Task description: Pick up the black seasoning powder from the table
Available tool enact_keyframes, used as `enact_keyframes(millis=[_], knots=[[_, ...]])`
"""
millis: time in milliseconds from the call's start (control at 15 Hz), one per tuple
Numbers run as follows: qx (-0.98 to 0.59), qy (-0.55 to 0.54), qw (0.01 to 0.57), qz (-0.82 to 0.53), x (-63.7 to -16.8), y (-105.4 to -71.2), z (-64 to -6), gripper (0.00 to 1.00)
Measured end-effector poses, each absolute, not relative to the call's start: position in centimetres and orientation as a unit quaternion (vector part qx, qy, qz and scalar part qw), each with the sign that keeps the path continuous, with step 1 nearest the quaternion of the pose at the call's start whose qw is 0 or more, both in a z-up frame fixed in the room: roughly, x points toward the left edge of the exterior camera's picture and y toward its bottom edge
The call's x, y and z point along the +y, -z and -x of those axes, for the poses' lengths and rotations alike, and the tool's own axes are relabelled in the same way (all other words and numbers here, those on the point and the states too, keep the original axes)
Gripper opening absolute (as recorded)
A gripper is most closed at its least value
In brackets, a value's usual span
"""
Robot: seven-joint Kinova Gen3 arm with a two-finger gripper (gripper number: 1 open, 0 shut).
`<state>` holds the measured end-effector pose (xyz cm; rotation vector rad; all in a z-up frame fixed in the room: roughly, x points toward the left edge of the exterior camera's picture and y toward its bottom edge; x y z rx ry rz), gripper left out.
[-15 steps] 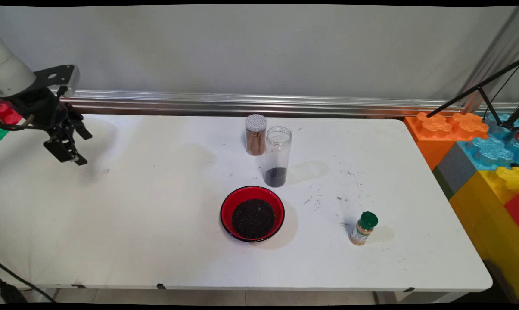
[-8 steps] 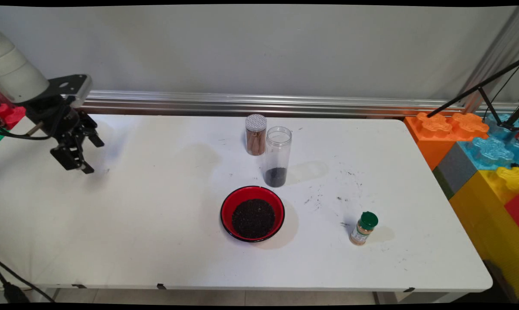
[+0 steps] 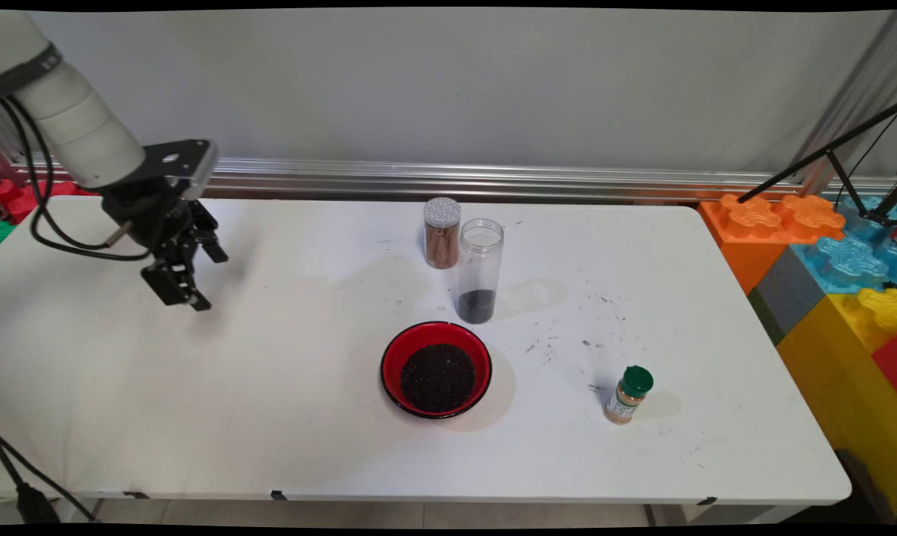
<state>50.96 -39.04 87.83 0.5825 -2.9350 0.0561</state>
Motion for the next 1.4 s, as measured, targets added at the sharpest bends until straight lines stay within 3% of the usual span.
enact_keyframes(millis=[867,1400], knots=[[-0.971,-0.024,0.088,-0.22,-38.6,-89.9,-38.8,1.0],[-0.965,-0.011,0.153,-0.211,-43.5,-89.1,-34.0,1.0]])
